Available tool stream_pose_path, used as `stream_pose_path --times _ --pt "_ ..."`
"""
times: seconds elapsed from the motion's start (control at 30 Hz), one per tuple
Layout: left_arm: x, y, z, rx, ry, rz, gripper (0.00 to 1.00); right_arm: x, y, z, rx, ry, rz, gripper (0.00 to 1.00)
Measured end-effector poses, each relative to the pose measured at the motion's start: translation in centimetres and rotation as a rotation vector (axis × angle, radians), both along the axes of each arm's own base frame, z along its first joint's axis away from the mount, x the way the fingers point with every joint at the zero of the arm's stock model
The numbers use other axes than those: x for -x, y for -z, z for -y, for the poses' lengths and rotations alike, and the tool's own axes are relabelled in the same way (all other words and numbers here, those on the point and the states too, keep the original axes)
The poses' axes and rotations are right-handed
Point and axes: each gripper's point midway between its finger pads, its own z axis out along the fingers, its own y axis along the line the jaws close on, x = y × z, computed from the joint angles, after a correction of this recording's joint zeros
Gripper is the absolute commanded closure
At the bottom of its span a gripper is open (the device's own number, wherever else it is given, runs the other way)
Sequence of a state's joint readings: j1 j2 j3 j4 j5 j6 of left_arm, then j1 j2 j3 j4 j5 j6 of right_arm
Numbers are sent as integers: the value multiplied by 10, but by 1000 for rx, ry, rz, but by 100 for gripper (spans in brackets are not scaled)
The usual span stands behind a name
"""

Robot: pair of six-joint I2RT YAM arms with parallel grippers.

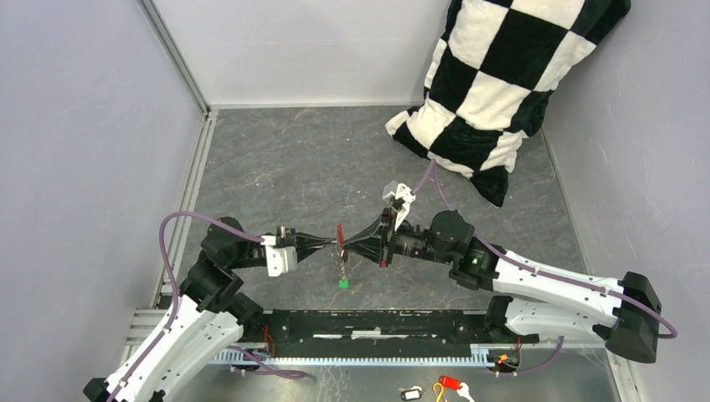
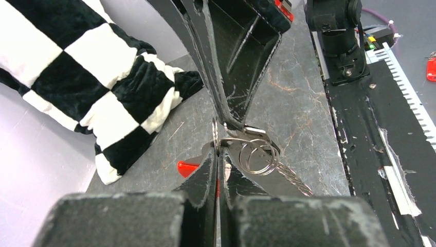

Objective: Put the keys on the keyring

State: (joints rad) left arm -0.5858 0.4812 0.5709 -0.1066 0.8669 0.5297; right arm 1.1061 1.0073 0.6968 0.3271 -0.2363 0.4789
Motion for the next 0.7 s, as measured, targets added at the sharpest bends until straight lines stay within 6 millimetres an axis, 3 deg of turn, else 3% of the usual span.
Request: stream_pose_path --times 0.3,0.7 --pt "0 6 0 -17 0 -26 98 0 -15 -2 -56 1 12 100" --pt "0 4 0 -15 3 -22 98 -2 -12 -3 -52 6 3 100"
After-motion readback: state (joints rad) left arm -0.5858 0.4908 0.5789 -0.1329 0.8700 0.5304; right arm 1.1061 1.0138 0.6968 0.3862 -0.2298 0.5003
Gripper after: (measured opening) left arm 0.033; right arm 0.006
